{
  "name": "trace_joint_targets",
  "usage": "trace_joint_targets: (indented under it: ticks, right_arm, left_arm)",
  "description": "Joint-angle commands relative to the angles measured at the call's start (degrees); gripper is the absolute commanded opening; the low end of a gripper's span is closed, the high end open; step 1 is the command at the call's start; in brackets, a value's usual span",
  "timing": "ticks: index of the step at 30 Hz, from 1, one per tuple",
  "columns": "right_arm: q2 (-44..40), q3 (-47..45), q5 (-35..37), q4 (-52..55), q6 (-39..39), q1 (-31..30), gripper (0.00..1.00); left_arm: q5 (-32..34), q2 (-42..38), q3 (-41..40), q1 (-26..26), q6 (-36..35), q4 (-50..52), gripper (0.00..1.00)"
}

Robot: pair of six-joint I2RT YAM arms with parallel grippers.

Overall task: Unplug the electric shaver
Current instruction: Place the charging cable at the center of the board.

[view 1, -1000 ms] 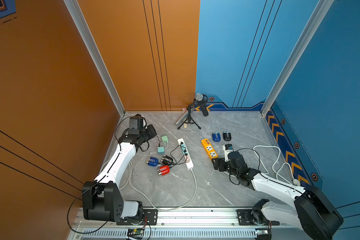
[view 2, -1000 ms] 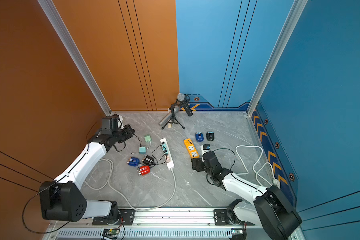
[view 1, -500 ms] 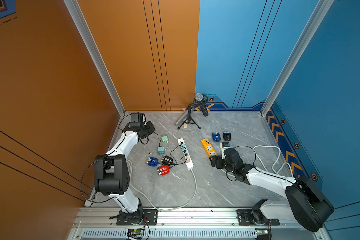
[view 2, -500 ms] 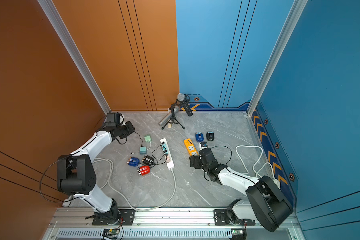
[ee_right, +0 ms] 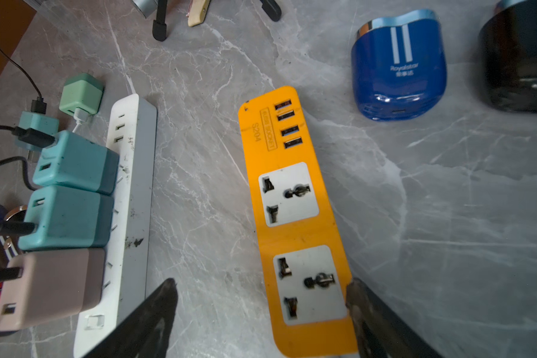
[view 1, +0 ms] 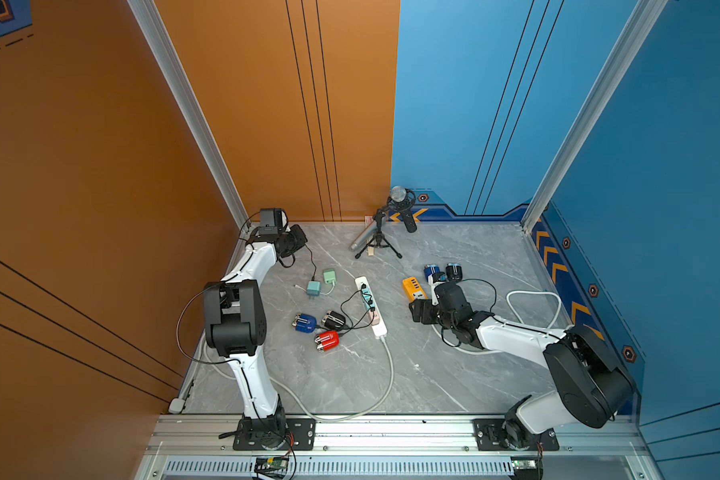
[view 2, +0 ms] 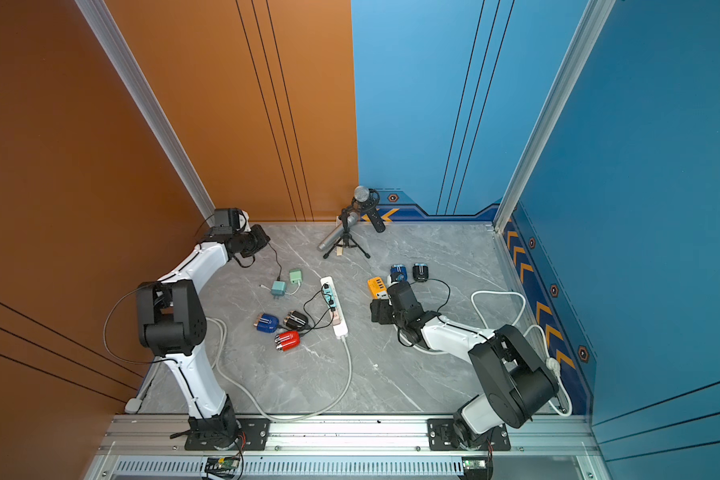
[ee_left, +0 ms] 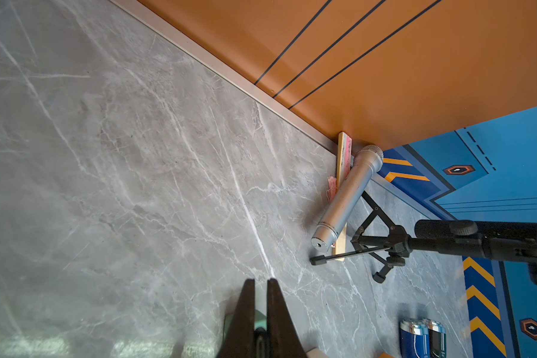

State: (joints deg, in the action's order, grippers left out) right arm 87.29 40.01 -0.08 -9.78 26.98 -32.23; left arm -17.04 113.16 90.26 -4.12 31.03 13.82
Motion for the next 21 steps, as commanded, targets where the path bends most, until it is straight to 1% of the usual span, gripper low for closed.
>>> trace_joint_targets:
  ticks: [1,6,8,9,11,13,15,16,18,21]
  right_arm:
    - [1.33,1.96,-0.84,2.04,-0.05,-0.03,0.86]
    - [2.18,2.88,-0.98,2.31,-0.04,-0.05,0.86]
    - [2.44,3.14,-1.11,2.52,0.07,-0.11,0.86]
    - [2.53,3.40,-1.16,2.73,0.09,-0.19,0.86]
    - [2.49,3.19,-1.17,2.75,0.25,-0.33,0.86]
    - [2.37,2.91,-1.00,2.75,0.52,-0.57,0.86]
    - [2.13,2.71,-0.85,2.73,0.55,-0.77,0.86]
    - [2.09,2.63,-0.80,2.83,0.61,-0.87,0.86]
    - [1.79,2.38,-0.79,2.75,0.61,-0.98,0.87]
    - [1.43,2.29,-0.92,2.84,0.36,-1.20,0.87]
  left_arm:
    - [-1.99,2.36,3.41,-0.10,-0.86,-0.11,0.00]
    - [-3.51,6.84,9.42,-0.21,-1.64,1.34,0.00]
    - [-4.04,7.75,10.19,0.11,-1.46,1.73,0.00]
    - [-3.74,7.70,9.79,0.24,-1.56,1.66,0.02]
    - [-2.63,6.86,8.06,0.63,-1.97,1.65,0.16]
    - [-2.16,5.99,5.87,0.78,-2.45,1.71,0.39]
    - [-1.32,5.10,3.75,1.04,-3.01,2.34,0.55]
    - [-0.08,4.43,2.72,1.28,-3.76,3.41,0.62]
    - [2.58,2.95,0.44,1.78,-5.36,4.84,0.71]
    - [6.27,0.67,-2.37,2.48,-7.75,7.71,0.81]
